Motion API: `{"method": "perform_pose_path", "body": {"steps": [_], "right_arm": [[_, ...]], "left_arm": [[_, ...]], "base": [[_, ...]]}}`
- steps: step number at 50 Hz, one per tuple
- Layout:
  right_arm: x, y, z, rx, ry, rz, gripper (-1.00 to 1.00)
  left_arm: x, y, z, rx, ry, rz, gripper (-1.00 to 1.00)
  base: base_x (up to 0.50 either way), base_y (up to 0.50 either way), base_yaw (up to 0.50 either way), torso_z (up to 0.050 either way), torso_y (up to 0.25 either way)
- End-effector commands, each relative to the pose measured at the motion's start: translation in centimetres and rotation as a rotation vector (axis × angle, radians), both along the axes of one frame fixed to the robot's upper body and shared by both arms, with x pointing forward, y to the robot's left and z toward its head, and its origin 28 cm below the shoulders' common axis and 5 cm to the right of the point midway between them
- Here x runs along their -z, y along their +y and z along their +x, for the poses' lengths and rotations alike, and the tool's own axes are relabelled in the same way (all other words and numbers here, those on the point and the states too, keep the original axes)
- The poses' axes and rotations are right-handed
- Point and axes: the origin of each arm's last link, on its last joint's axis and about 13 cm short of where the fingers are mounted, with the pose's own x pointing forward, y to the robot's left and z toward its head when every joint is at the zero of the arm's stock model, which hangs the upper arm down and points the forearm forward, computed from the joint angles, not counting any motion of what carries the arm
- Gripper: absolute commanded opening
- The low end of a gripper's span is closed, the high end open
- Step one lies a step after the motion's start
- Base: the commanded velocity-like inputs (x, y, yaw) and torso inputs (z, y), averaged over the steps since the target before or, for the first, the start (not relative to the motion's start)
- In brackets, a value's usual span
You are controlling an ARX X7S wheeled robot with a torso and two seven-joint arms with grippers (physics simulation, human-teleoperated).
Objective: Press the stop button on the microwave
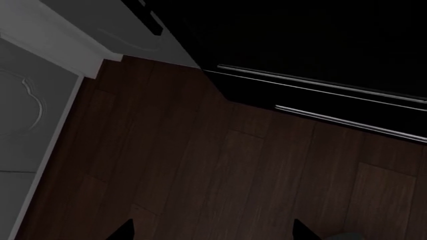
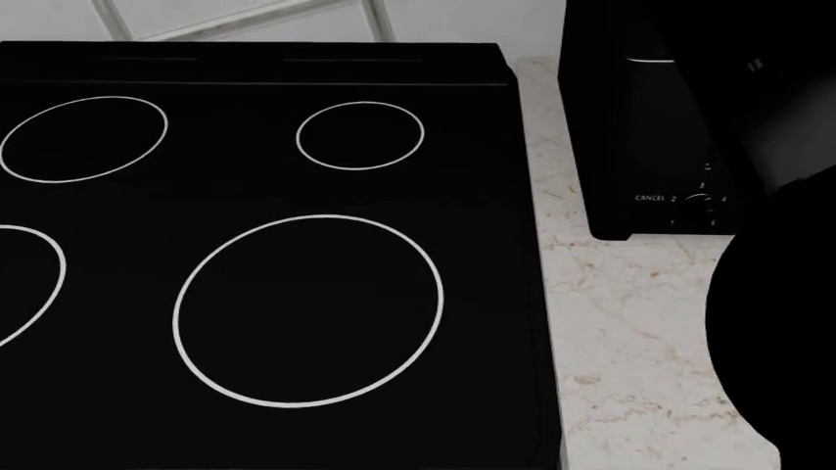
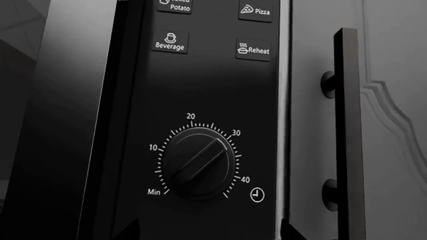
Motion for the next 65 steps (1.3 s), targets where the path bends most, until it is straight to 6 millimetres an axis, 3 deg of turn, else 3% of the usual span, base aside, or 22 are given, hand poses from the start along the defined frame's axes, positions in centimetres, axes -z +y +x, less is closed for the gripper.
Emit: {"method": "perform_pose_path", "body": {"steps": [1, 8, 12, 14, 49, 65], "right_arm": [[0.3, 0.0, 0.0, -0.024, 0.010, 0.011, 1.00], [0.0, 0.0, -0.1, -0.026, -0.007, 0.023, 1.00], [-2.1, -0.1, -1.4, -0.015, -0.056, 0.051, 1.00], [-2.3, -0.1, -1.4, -0.012, -0.062, 0.052, 1.00], [-0.7, -0.1, -0.4, -0.051, -0.016, 0.033, 1.00], [1.7, -0.5, -0.6, -0.004, 0.056, -0.023, 1.00]], "left_arm": [[0.0, 0.0, 0.1, 0.002, -0.003, 0.000, 1.00], [0.0, 0.0, 0.1, 0.002, -0.003, 0.000, 1.00], [0.0, 0.0, 0.1, 0.002, -0.003, 0.000, 1.00], [0.0, 0.0, 0.1, 0.002, -0.003, 0.000, 1.00], [0.0, 0.0, 0.1, 0.002, -0.003, 0.000, 1.00], [0.0, 0.0, 0.1, 0.002, -0.003, 0.000, 1.00]], "base": [[0.00, 0.00, 0.00, 0.000, 0.000], [0.00, 0.00, 0.00, 0.000, 0.000], [0.00, 0.00, 0.00, 0.000, 0.000], [0.00, 0.00, 0.00, 0.000, 0.000], [0.08, 0.00, 0.00, 0.000, 0.000], [0.00, 0.00, 0.00, 0.000, 0.000]]}}
